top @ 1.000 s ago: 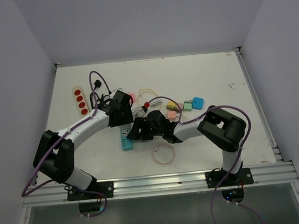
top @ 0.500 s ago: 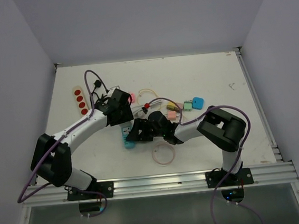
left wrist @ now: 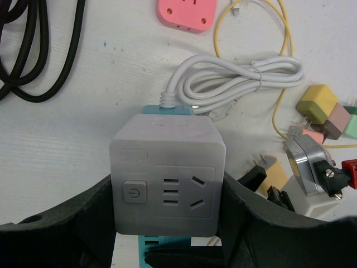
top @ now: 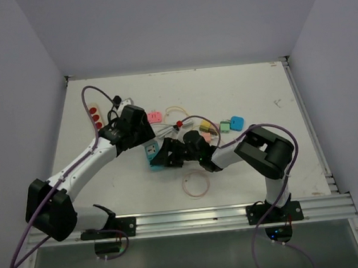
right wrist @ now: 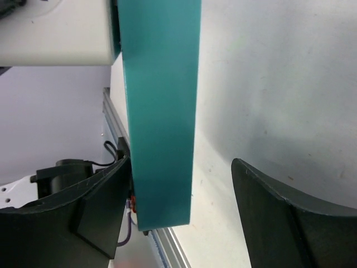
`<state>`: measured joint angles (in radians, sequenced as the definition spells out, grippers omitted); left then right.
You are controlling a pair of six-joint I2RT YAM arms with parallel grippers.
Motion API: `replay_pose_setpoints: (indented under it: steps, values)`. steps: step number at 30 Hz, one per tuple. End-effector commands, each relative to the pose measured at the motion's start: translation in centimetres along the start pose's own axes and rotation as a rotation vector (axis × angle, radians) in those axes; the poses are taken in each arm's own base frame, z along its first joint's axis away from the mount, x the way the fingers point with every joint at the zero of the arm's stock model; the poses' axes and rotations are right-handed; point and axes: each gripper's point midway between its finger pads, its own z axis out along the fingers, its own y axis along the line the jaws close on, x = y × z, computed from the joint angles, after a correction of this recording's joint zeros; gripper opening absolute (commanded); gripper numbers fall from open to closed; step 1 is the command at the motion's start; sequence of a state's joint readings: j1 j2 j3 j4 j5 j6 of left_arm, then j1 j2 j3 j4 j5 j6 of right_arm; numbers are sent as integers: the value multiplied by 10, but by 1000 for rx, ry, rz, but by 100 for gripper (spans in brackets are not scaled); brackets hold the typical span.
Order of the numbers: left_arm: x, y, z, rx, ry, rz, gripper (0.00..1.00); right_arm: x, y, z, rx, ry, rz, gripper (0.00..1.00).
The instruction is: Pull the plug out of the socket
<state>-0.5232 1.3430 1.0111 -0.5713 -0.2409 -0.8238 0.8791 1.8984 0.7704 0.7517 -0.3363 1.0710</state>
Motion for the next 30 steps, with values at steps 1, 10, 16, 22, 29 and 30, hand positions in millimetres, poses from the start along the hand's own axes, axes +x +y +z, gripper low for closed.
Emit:
replay_pose_setpoints:
  steps: [1, 10, 16, 22, 29, 30]
  values:
    - [-26, -26, -12, 133, -98, -107, 0, -5, 27, 1, -109, 0, -28, 76]
    - [-25, -32, -15, 174, -103, -129, 0, -12, 31, -3, -93, -11, -73, 50]
    - [-33, -31, -23, 168, -124, -124, 0, -20, 3, -11, -25, -39, -26, 0]
    - [-49, -27, -35, 152, -175, -113, 0, -26, -44, -26, 160, -49, 17, 0]
    - [-68, -28, -50, 180, -253, -97, 0, -25, -79, -39, 272, -33, 77, 0]
    - [-71, -28, -52, 186, -261, -96, 0, -25, -81, -40, 280, -30, 80, 0]
